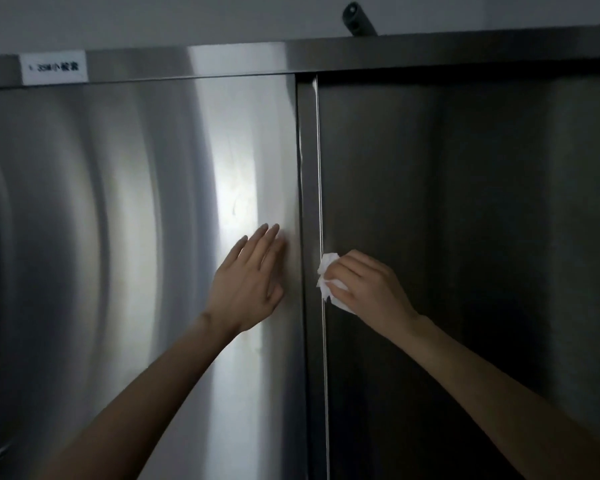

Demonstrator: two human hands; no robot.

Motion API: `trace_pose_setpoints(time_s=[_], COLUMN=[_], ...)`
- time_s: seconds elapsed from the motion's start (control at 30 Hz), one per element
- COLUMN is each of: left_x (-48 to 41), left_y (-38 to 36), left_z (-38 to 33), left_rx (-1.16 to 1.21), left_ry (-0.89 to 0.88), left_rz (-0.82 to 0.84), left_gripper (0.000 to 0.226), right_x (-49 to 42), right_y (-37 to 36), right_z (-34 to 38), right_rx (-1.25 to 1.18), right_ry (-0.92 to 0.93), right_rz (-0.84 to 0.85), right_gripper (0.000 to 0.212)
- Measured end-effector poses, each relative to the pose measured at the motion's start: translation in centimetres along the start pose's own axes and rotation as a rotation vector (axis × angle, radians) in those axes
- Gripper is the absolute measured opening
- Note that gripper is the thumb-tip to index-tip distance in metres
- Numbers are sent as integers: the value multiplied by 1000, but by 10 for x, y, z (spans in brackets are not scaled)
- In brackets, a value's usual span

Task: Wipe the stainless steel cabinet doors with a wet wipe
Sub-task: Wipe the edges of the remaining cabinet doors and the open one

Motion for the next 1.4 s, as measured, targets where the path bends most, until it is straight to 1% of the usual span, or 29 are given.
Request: trace_pose_setpoints(time_s=[0.17,0.27,0.37,0.53,0.57,0.63,0.67,0.73,0.87,0.93,1.0,1.07,1.13,1.17,1.23,1.27,1.33,1.4], left_x=[-59,-84,-94,-92,-93,-93,-94,-95,-105,-118,-130,-136,-137,-137,-137,-137,-137,-136], left_y=[1,-8,-15,-29,-31,-34,-35,-36,-29,-20,-12,-11,-13,-14,-15,-15,-15,-15], left_z=[28,40,43,44,45,46,46,46,49,55,59,58,58,58,59,60,60,61], left_rx=[-73,-112,-90,-19,-8,-2,-3,4,30,61,74,61,59,59,54,51,48,46], left_ry=[-7,-13,-28,-45,-49,-51,-50,-49,-66,-33,1,3,0,-2,-4,-4,-2,0], left_rz=[-103,-111,-138,-265,-283,-311,-322,-341,-394,-411,-415,-413,-419,-424,-435,-440,-449,-452], left_gripper=[68,73,76,70,69,69,69,69,66,65,66,67,67,67,67,67,66,66], right_x=[-73,-106,-119,-101,-97,-94,-96,-108,-142,-144,-138,-133,-147,-160,-191,-205,-219,-209], right_y=[-10,-11,-15,-39,-41,-44,-43,-39,-33,-32,-29,-29,-22,-17,-11,-8,-4,-8], right_z=[-26,-42,-58,-58,-59,-61,-63,-70,-97,-97,-84,-79,-85,-91,-106,-113,-118,-109], right_rx=[98,138,155,294,321,351,342,295,159,132,151,191,207,204,271,268,225,272], right_ry=[3,16,10,105,109,121,132,142,-28,-62,8,73,77,54,-35,-86,-176,-193], right_rz=[-106,-162,-194,-141,-121,-57,-30,0,60,14,-68,-82,-61,-55,-36,-51,-126,-170], right_gripper=[17,18,16,3,4,14,20,25,31,27,17,10,8,9,19,23,22,18])
Point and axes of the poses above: each hand's wrist, its own x-axis away from the middle knuckle, its own y-axis out of the back of the hand, z = x × y, the point moved 7 cm from there along -x, towards the middle knuckle, and after that the axes turned 2 degrees about -x, right-handed, at the moved point
